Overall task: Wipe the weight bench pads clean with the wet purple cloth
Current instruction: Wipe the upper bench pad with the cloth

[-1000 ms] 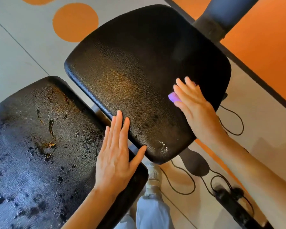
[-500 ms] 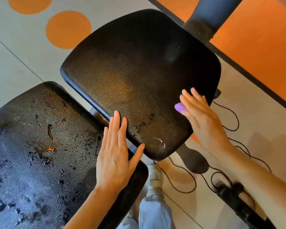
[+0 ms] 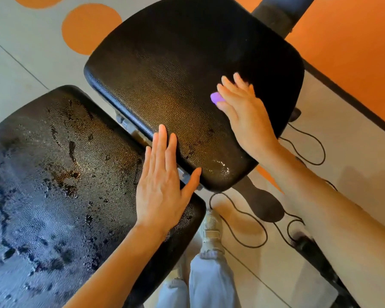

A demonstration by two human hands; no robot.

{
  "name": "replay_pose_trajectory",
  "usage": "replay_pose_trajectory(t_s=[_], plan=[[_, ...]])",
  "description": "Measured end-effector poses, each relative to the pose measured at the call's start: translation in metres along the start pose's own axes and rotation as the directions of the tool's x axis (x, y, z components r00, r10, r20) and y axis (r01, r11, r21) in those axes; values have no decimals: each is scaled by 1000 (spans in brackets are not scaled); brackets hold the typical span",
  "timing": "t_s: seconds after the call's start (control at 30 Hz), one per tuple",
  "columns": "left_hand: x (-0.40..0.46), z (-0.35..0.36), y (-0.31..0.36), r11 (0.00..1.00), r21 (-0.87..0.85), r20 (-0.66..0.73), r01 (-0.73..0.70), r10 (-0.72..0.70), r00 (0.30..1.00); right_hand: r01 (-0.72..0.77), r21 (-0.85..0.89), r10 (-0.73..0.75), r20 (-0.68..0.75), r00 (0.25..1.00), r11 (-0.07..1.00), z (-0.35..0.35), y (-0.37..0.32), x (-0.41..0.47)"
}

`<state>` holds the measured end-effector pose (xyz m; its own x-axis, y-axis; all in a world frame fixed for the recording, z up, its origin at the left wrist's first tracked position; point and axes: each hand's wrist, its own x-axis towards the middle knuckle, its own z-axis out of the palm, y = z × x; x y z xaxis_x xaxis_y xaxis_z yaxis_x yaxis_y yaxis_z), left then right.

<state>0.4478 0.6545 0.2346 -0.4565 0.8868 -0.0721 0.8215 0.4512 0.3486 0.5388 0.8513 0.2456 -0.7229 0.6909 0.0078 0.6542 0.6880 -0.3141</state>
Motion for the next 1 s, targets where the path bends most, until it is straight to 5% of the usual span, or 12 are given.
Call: replay_pose_trajectory(t_s=[0.13, 0.33, 0.5, 0.67, 0.83, 1.0], plan=[[-1, 1, -2, 1000, -3, -8, -10, 10, 1000, 149, 97, -152, 23, 988, 984, -11, -13, -118], [1, 1, 0, 1000, 12, -1, -13, 13, 1000, 166, -34, -166, -9, 986, 986, 9, -45, -2], [0, 0, -1, 996, -89, -39, -26, 23, 999, 269, 46, -272, 63, 960, 962, -10, -19, -116], [0, -5, 3, 982, -190, -43, 5, -14, 999, 237, 12, -237, 0, 972, 972, 22, -61, -14], [0, -4, 4, 977, -213, -61, 14, -27, 998, 350, -10, -349, 62, 935, 937, 2, -26, -116], [-2, -3, 3, 984, -175, -57, -15, 5, 998, 234, -2, -234, -25, 972, 972, 36, -68, -44]])
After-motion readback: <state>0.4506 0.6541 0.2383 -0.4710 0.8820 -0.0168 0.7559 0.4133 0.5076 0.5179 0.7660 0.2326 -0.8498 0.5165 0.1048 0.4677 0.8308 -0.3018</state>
